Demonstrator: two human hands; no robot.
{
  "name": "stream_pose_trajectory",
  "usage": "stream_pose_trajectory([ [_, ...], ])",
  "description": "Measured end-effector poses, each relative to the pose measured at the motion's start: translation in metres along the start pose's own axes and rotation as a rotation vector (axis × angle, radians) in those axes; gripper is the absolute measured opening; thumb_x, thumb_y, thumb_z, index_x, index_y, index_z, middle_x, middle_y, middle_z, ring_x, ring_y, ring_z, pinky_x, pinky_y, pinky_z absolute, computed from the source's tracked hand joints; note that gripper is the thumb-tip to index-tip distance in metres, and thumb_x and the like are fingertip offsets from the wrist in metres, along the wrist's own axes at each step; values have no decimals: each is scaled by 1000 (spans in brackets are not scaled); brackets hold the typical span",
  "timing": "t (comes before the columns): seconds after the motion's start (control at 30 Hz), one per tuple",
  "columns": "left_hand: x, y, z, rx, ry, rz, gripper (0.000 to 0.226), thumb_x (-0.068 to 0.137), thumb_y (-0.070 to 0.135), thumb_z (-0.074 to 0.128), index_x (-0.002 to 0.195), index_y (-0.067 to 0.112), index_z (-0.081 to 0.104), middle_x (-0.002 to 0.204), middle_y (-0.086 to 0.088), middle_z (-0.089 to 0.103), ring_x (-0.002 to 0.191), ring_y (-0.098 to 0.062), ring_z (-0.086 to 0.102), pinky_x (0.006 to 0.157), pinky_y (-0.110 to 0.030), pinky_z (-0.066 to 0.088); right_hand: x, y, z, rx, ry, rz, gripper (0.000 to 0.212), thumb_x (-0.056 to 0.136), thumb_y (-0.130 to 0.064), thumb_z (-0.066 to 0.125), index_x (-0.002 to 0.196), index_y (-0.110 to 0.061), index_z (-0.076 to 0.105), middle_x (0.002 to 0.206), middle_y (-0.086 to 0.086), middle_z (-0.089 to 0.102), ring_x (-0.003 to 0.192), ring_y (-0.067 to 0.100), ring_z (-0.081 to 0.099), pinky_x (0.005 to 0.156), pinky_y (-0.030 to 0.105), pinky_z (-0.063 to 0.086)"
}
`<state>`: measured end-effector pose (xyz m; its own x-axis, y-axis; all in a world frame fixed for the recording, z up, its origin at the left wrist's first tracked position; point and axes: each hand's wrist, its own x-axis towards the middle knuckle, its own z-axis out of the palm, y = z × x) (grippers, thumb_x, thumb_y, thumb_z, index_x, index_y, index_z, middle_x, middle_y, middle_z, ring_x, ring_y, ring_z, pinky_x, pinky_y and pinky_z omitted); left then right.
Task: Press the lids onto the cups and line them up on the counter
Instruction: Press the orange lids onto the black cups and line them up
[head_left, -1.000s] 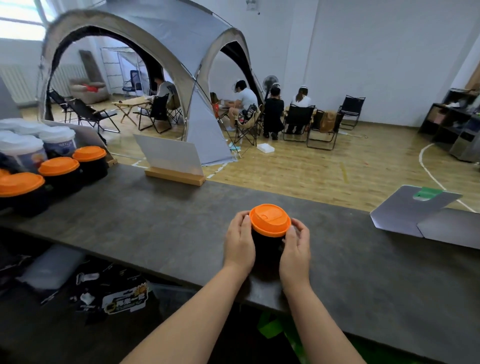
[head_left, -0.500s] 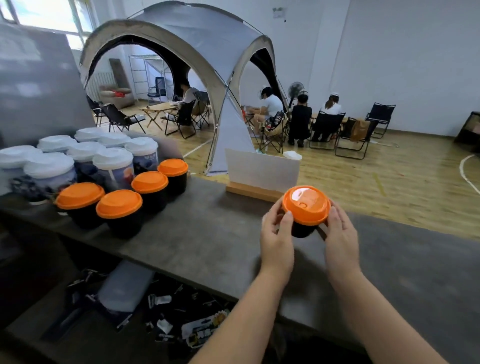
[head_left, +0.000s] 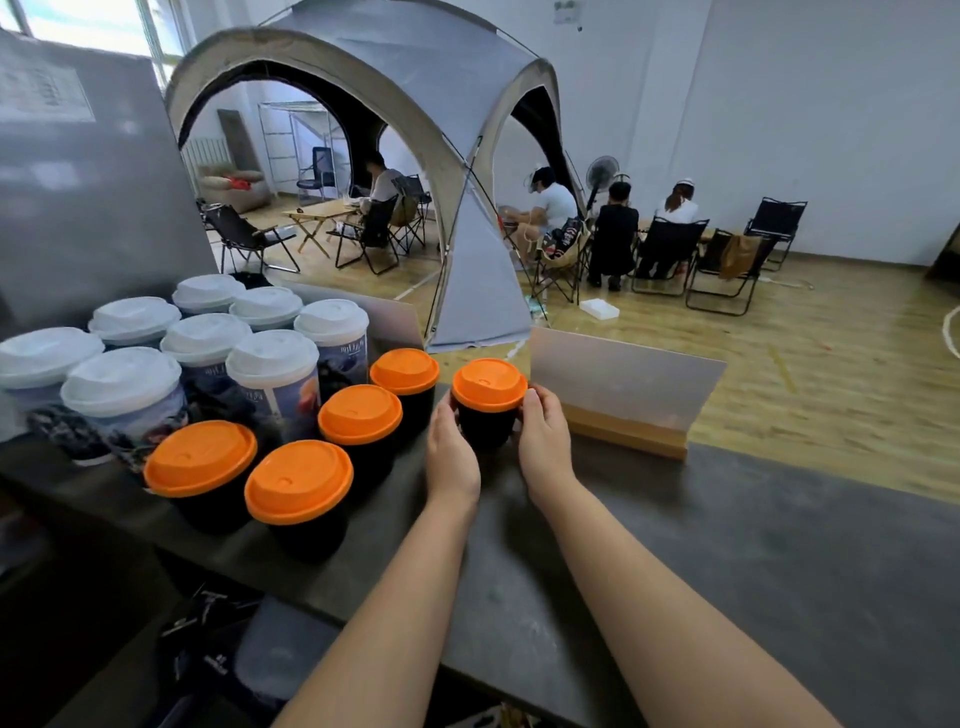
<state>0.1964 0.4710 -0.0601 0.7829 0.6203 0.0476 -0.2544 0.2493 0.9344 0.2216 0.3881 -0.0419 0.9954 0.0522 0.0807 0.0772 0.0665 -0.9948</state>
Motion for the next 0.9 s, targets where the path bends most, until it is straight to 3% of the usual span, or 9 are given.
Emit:
stream_pose_trajectory([
  [0.07,6,-1,-3,4,-9,-15,69,88,53,31,145,18,49,145,-1,52,136,-15,46,118,-43,32,6,5,8,-2,-15,37,40,103,-37,37,139,-20,47,133,1,57,125,17,52,107,46,43],
  [0.33,10,-5,-7,-55,-16,-102,73,85,61,32,146,23,46,146,4,51,137,-12,45,118,-41,31,7,6,22,-54,-40,75,47,103,-41,32,146,-25,41,148,-2,47,138,16,40,115,45,34],
  [0.5,-3,6,-7,-36,43,-124,56,102,49,26,150,22,41,153,0,43,142,-16,37,120,-41,27,-3,-2,13,-67,-35,80,50,105,-40,30,152,-25,27,156,-3,33,144,18,30,118,46,29],
  [0.6,-24,19,-11,-39,132,-119,51,107,39,21,145,16,45,149,-4,46,140,-19,41,115,-35,30,-19,-5,-4,-56,23,86,45,102,-40,36,145,-28,39,146,-2,46,134,18,44,112,48,38],
  [0.7,-59,33,-14,-55,159,-142,44,107,35,23,126,18,59,128,-4,62,124,-18,54,103,-31,39,-42,-13,-41,-75,15,108,25,102,-29,40,122,-25,55,120,1,62,114,20,58,103,47,47],
  [0.9,-118,37,26,-11,-16,-200,30,103,25,36,96,22,65,100,-1,71,96,-14,65,85,-27,48,-91,-39,-145,-117,32,93,32,104,-21,35,99,-22,67,98,1,71,92,14,63,83,34,49],
])
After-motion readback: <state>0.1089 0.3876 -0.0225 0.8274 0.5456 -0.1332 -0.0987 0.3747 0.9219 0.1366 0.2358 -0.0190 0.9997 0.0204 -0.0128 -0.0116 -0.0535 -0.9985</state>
